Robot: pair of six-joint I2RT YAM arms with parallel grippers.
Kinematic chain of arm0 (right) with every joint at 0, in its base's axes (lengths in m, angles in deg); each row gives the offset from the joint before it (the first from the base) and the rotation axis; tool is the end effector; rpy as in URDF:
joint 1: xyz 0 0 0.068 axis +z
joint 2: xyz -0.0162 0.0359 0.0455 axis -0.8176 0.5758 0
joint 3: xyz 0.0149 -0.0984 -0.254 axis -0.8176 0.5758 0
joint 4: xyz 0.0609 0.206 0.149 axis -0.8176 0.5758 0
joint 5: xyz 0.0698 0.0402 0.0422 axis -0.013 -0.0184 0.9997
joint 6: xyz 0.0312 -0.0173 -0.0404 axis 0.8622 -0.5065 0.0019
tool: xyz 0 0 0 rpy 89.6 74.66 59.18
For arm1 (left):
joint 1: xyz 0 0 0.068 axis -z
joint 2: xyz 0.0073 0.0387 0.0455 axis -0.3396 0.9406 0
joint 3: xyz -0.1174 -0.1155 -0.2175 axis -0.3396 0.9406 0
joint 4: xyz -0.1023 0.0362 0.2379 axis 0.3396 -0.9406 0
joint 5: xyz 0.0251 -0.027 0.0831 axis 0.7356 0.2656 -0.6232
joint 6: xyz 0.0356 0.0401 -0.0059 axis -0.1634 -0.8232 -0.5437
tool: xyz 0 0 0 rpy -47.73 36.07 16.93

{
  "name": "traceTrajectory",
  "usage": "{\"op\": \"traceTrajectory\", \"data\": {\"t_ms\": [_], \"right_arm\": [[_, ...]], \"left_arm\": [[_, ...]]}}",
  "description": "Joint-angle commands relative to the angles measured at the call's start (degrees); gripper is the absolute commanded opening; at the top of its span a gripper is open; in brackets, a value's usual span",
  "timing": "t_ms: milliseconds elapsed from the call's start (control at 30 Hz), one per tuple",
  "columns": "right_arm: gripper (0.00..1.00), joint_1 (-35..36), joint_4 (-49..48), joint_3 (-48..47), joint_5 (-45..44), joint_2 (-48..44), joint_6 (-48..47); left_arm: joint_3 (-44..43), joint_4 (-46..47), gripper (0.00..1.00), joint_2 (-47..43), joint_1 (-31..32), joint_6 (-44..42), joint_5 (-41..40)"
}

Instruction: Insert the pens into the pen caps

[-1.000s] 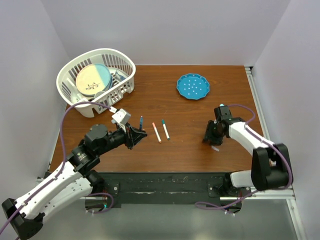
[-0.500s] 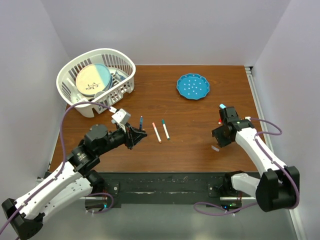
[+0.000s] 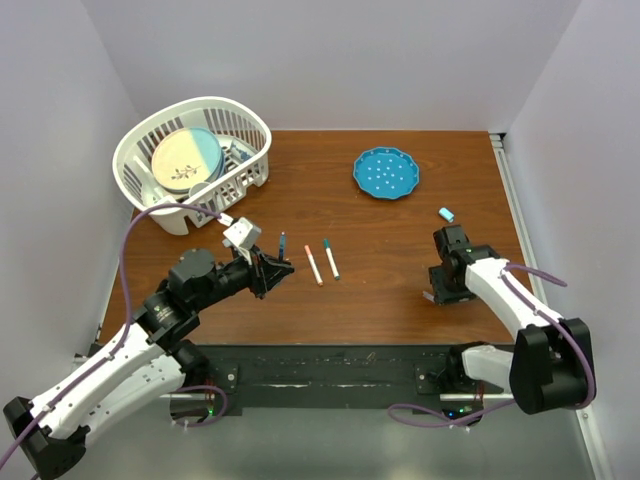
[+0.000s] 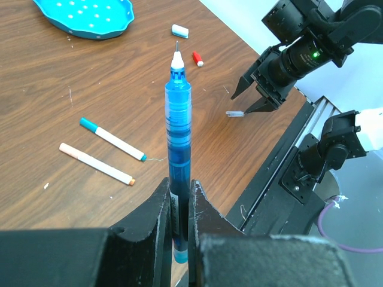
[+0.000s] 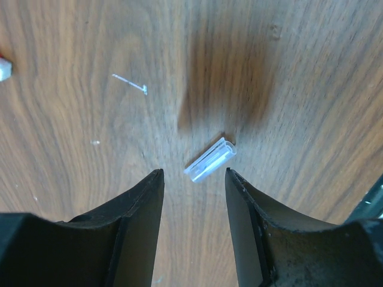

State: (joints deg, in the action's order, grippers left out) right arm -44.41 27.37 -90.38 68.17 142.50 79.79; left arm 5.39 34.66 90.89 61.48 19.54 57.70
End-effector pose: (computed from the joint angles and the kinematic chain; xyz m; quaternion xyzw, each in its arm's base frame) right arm 0.1859 0.0236 0.1839 0.6658 0.7242 -0.0105 0.1792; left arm 0.1131 -0.1101 0.3047 0.1887 0.7422 -0.4072 0.4977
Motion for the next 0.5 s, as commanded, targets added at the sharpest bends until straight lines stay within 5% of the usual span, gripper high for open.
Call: {"op": "traceTrajectory", "data": {"t_ms": [0,333,467], "right_arm": [[0.50,-0.2,-0.7,1.5,-3.5,0.9,5.4],[0.49,-0.2,-2.7,2.8,-4.2,5.2,6.6],[0.41,-0.1,-5.6,3.2,-5.0,7.7,4.7]], "left_arm": [[-0.3,1.0,0.00,0.2,-0.3,-0.2,0.4],[-0.3,0.9,0.00,1.0,-0.4,-0.2,0.3],[-0.3,1.0,0.00,1.0,-0.3,-0.2,0.0]]}}
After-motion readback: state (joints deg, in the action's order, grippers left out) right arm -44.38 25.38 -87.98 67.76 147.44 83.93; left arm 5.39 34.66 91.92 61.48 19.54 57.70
